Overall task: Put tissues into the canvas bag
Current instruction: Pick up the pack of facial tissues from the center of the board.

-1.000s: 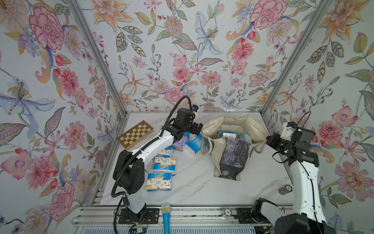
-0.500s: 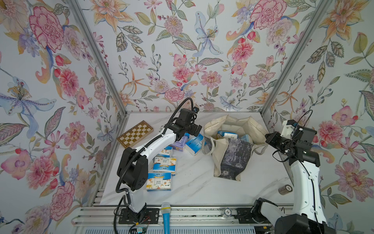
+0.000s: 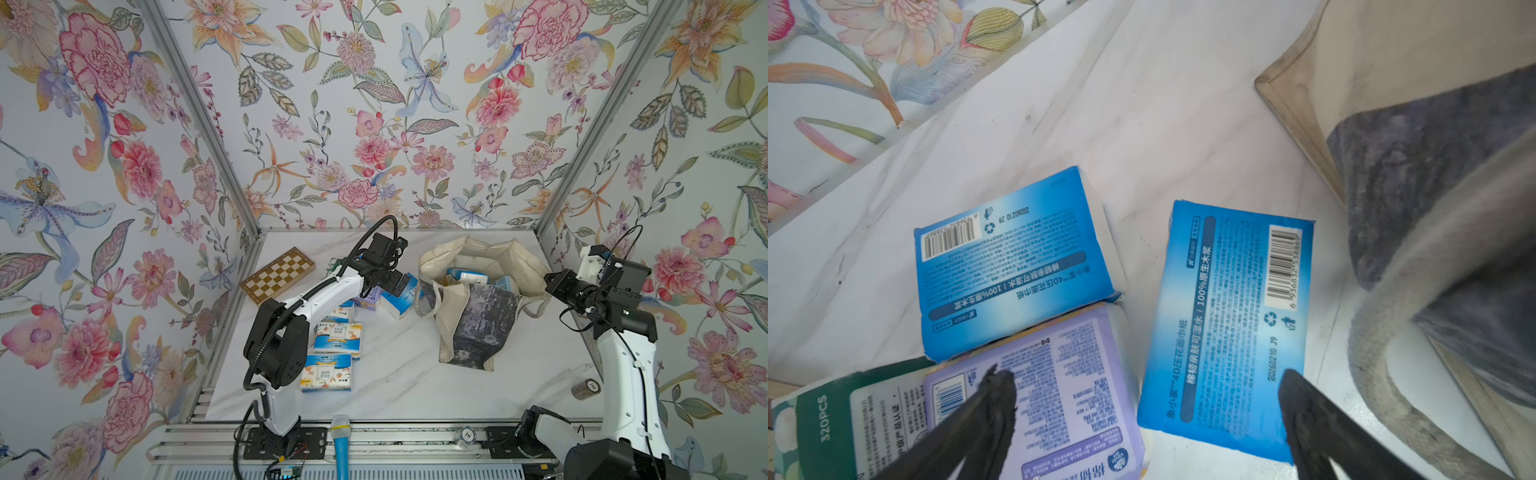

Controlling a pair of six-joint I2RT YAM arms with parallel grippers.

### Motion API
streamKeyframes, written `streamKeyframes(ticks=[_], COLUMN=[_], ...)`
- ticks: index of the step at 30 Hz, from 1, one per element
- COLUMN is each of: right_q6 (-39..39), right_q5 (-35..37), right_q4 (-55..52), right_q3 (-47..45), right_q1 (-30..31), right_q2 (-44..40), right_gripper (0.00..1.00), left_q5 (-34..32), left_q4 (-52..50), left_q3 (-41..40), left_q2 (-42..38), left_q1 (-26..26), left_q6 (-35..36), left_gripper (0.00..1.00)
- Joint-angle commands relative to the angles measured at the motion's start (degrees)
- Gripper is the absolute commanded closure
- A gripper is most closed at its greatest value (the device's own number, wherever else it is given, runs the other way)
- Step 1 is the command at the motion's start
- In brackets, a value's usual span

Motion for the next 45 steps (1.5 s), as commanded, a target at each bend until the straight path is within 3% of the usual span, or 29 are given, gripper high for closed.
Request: streamKeyframes(ticks=[1,4,8,9,10,11,12,14,15,17,20,45], right_q6=[0.5,0.5,0.6,0.6,0.5,0.5,0.5,0.4,0.4,0.5,0.5,0.7], right_q5=[-0.6,-0.7,-0.9,-0.9,-0.9,-0.9,-0.9,-0.8,-0.8,-0.7,-0.7,0.0], right_q4=[1.1,1.1,1.1,1.0,1.0,1.0,1.0,1.0,1.1,1.1,1.1,1.5], right_q3=[-0.1,-0.3,-0.3,-0.3,-0.3,-0.3,-0.3,-0.5,-0.6,-0.7,-0.7,-1.4], right_q1=[-0.4,-0.4,-0.4,-0.4,-0.4,-0.4,-0.4,-0.4,-0.4,-0.4,-0.4,-0.4], right_q2=[-1.7,-1.9,-2.0,-2.1,-2.1,-2.2,-2.2,-2.3,-2.4,-2.5,-2.5,-2.6], right_gripper=[0.93,0.94,0.95,0.95,0.95,0.95,0.95,0.95,0.95,0.95,0.95,0.96], left_q5=[4.2,7.8,11.3,12.5,13.7,13.9,13.8,13.2,12.6,12.1,12.1,13.4], left_q4=[-1.3,0.2,-2.0,-2.4,-2.4,-2.8,-3.3,-3.2,-2.8,-2.5,-3.7,-11.3], left_q3=[-1.6,-2.6,0.1,0.7,1.1,1.7,2.3,2.9,2.7,2.7,3.3,9.9], left_q2=[0.0,0.3,3.5,4.3,5.1,5.8,6.5,7.0,6.9,6.9,7.4,15.6], left_q1=[0.1,0.0,0.0,0.0,0.1,0.1,0.0,0.0,0.0,0.0,0.0,-0.6], left_q6=[1.8,2.1,2.3,2.4,2.4,2.2,2.1,1.9,1.8,1.9,2.9,8.3], left_gripper=[0.01,0.01,0.12,0.24,0.53,0.75,0.81,0.71,0.6,0.27,0.01,0.01])
